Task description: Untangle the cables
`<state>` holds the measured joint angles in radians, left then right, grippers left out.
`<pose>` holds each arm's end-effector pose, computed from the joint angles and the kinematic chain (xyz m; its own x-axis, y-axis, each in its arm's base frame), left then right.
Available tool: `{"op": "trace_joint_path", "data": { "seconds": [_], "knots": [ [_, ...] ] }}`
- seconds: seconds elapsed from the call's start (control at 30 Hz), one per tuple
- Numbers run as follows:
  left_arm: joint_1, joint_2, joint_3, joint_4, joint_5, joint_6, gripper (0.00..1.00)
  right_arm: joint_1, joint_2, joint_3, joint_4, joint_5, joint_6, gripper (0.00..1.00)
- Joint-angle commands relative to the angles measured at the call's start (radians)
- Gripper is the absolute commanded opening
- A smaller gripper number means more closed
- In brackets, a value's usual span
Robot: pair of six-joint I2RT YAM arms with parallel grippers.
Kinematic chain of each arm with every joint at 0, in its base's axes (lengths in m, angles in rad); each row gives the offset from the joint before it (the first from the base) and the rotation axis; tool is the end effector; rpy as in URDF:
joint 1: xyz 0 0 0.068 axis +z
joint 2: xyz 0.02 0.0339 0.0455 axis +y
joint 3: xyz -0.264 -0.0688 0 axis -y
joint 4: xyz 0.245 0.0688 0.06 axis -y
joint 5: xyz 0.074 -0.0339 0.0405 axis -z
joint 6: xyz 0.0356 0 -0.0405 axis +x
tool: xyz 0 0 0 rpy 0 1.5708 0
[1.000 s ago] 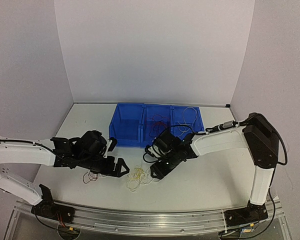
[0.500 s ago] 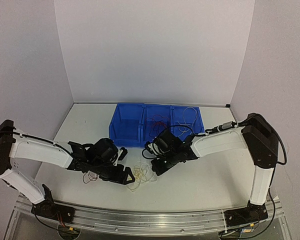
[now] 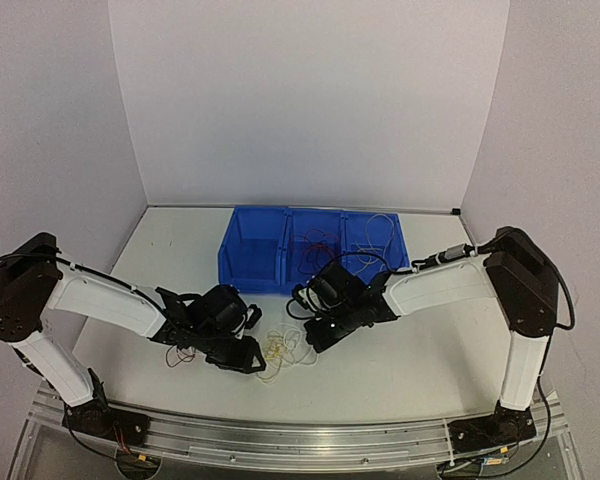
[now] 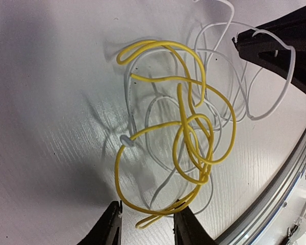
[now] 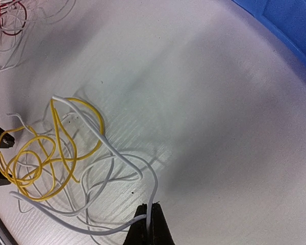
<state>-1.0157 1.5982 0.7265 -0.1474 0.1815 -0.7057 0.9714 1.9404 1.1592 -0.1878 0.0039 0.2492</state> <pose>0.1463 -0.2481 0.1356 -0.9161 0.2669 -0.2992 0.3831 0.8028 -0.4569 0.2222 0.3249 0.1394 -0.6540 -0.5200 -0.5494 -0.6843 0.7163 0.1365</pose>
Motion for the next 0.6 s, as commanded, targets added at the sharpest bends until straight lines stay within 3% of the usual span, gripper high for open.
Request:
{"op": "trace_joint_path", "data": {
  "seconds": [0.0, 0.23, 0.57],
  "knots": [
    [-0.004, -0.015, 0.027, 0.022, -0.019, -0.008, 0.28, 0.002, -0.049, -0.011, 0.010, 0.029, 0.016, 0.00],
    [-0.004, -0.033, 0.009, 0.026, -0.031, -0.018, 0.08, 0.002, -0.054, -0.013, 0.002, 0.048, 0.016, 0.00],
    [-0.004, 0.008, 0.033, 0.043, -0.062, -0.030, 0.00, 0.003, -0.065, -0.017, -0.011, 0.057, 0.027, 0.00]
  ]
}}
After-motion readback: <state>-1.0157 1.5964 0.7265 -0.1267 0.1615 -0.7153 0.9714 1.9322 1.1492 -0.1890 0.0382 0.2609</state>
